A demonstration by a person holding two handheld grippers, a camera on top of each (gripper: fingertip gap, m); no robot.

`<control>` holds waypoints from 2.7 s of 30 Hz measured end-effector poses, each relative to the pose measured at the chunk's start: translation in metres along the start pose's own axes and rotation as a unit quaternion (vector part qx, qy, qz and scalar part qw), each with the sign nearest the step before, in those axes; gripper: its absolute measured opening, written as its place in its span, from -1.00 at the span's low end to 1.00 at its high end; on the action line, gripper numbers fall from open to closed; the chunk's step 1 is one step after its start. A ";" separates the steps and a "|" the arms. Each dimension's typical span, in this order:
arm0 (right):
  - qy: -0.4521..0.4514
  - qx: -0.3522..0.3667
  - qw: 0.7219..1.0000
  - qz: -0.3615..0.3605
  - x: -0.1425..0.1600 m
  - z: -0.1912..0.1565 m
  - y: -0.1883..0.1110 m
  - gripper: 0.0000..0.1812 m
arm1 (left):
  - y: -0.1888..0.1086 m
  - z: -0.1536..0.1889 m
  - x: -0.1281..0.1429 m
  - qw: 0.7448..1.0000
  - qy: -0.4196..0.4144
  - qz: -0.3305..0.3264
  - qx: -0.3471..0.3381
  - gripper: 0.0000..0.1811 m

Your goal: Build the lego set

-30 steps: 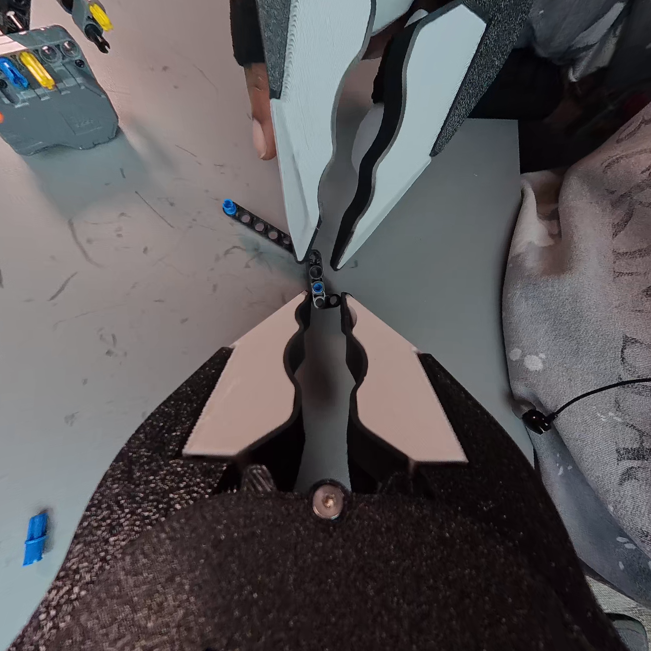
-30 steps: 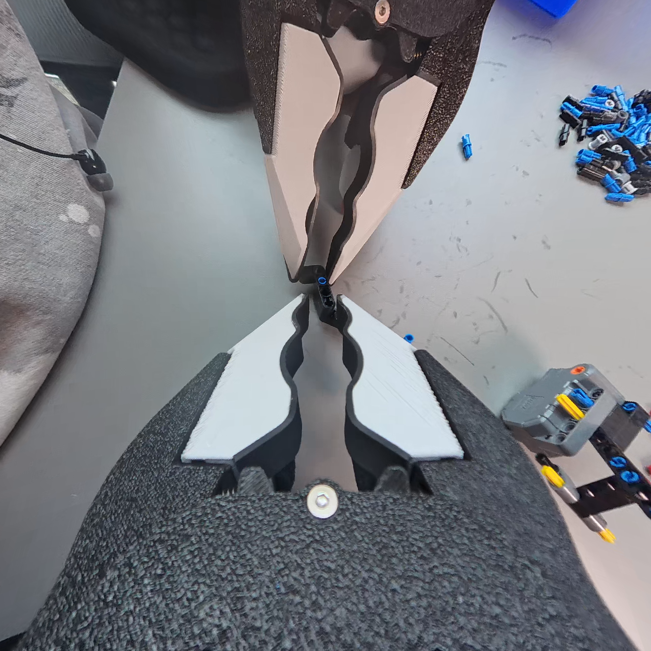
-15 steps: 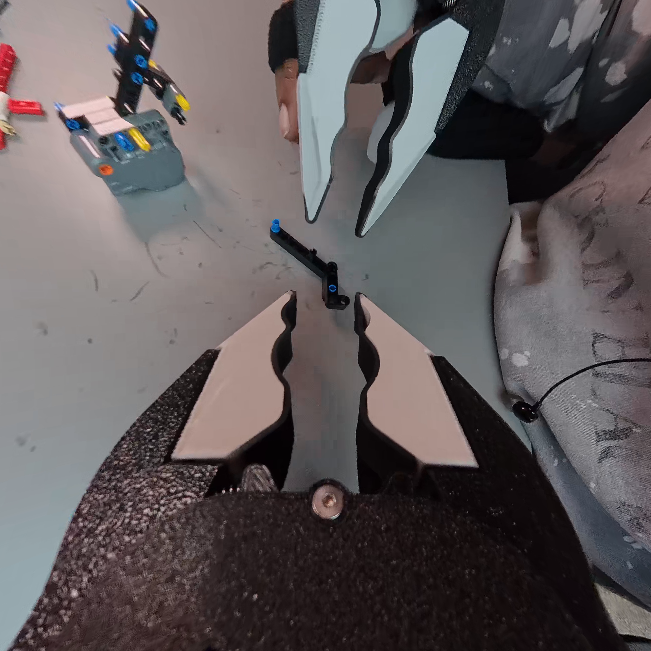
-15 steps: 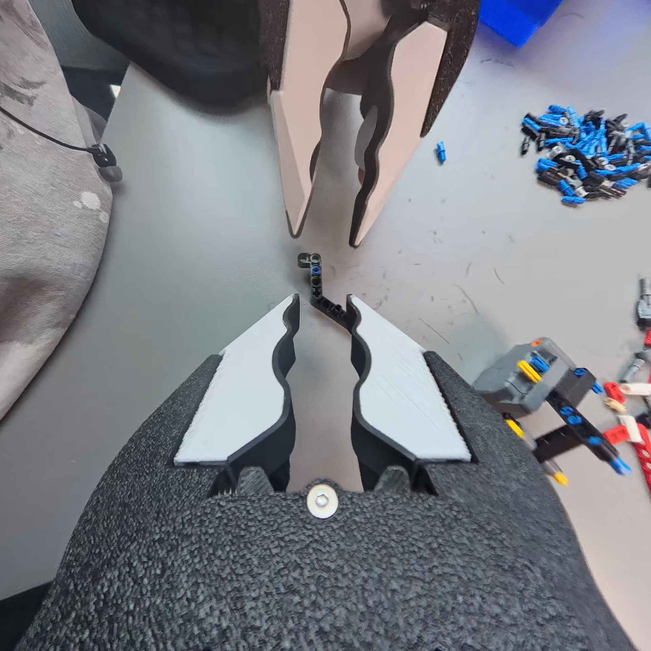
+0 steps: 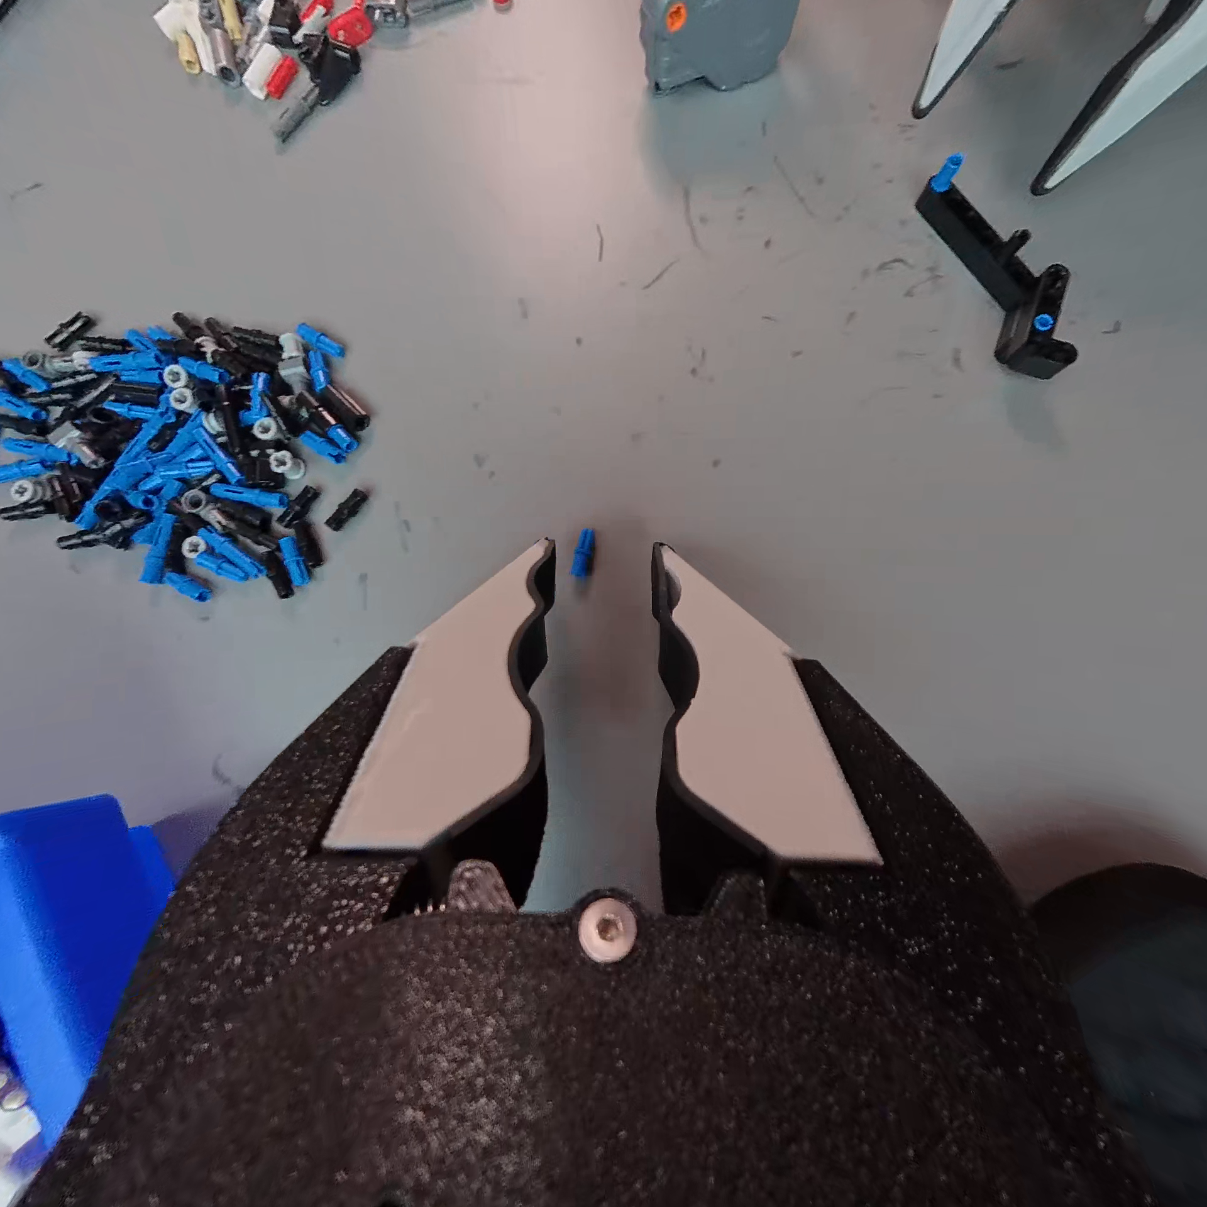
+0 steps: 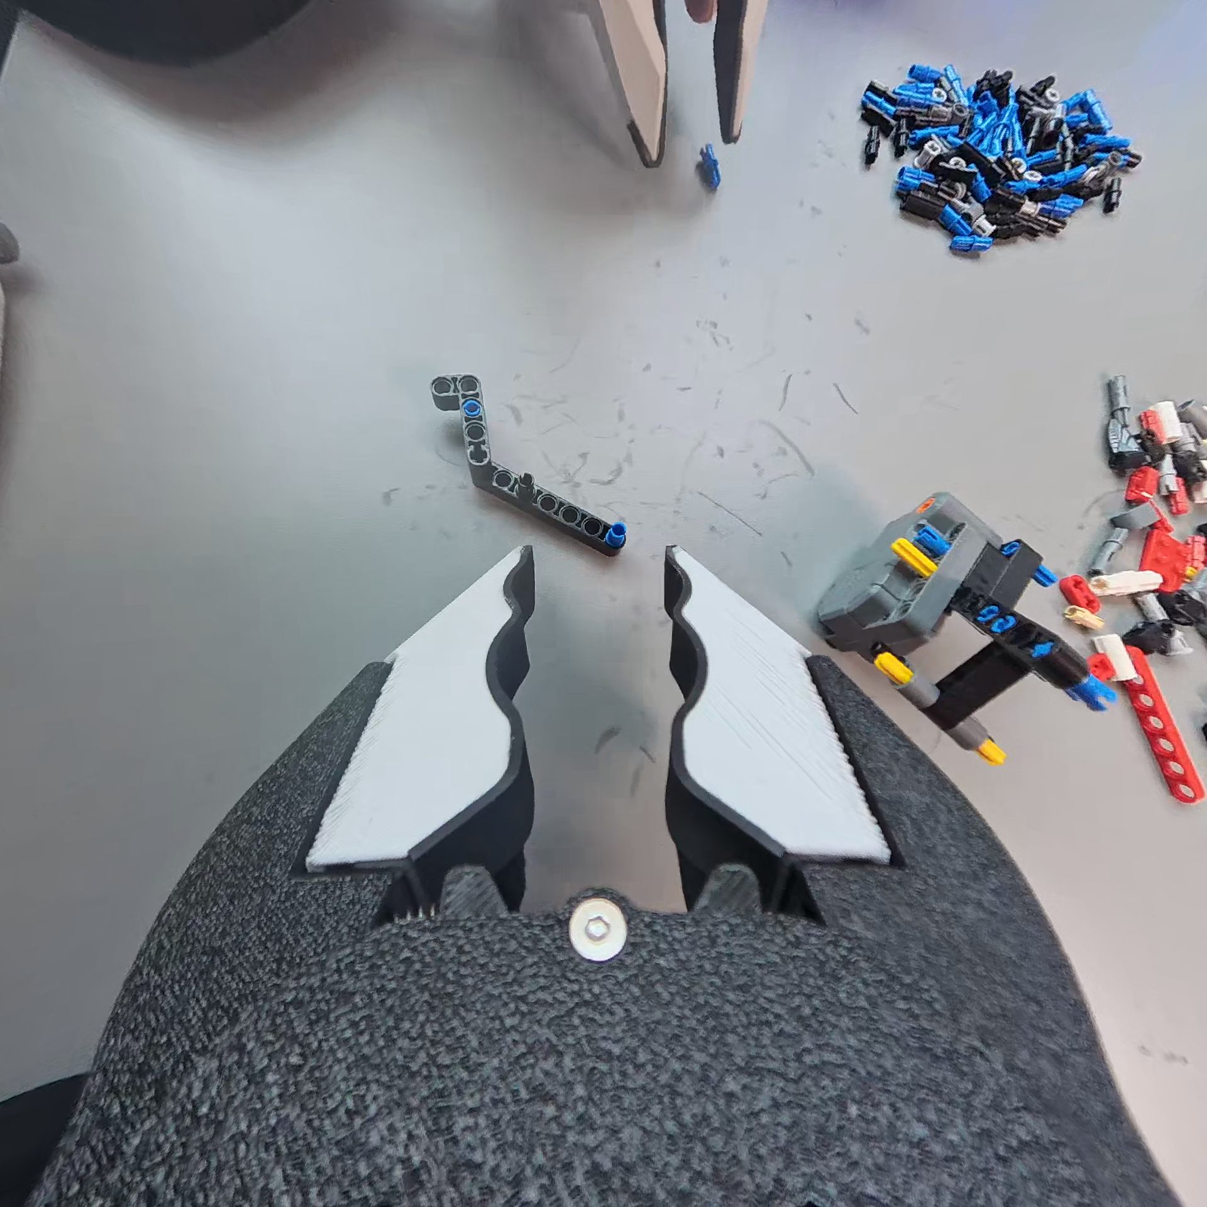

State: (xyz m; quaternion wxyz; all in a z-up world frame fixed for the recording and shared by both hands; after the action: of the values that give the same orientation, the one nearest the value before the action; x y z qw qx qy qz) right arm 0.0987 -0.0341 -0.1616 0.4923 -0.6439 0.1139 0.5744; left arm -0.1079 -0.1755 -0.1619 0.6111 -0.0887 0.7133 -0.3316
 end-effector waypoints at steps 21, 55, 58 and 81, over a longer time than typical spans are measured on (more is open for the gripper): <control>-0.157 0.203 0.941 0.220 -0.073 0.000 -0.007 -0.68 | 0.026 0.038 -0.085 0.796 -0.425 0.331 0.277 -0.97; -0.151 0.048 0.958 0.240 -0.070 -0.020 -0.027 -0.89 | 0.033 0.082 -0.084 0.823 -0.358 0.242 0.368 -0.97; -0.149 0.025 0.961 0.232 -0.067 -0.025 -0.025 -0.89 | 0.032 0.087 -0.081 0.829 -0.343 0.220 0.383 -0.97; -0.183 0.119 0.941 0.258 -0.074 -0.017 -0.016 -0.94 | 0.028 0.075 -0.087 0.800 -0.388 0.285 0.359 -0.95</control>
State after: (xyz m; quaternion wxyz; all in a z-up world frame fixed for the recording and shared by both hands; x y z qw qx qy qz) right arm 0.0976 -0.0697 -0.0931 0.4130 -0.4132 0.2517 0.7716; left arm -0.0098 -0.1352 -0.1095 0.8917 0.2228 0.2397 -0.3126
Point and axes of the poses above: each gripper's, where its closed fingertips meet, y out along the fingers, x out of its underside, z = x × y across the jaws, the point moved 7 cm from there along -y, back along the fingers, and after that the axes turned 14 degrees about z, right-handed, at the moved point
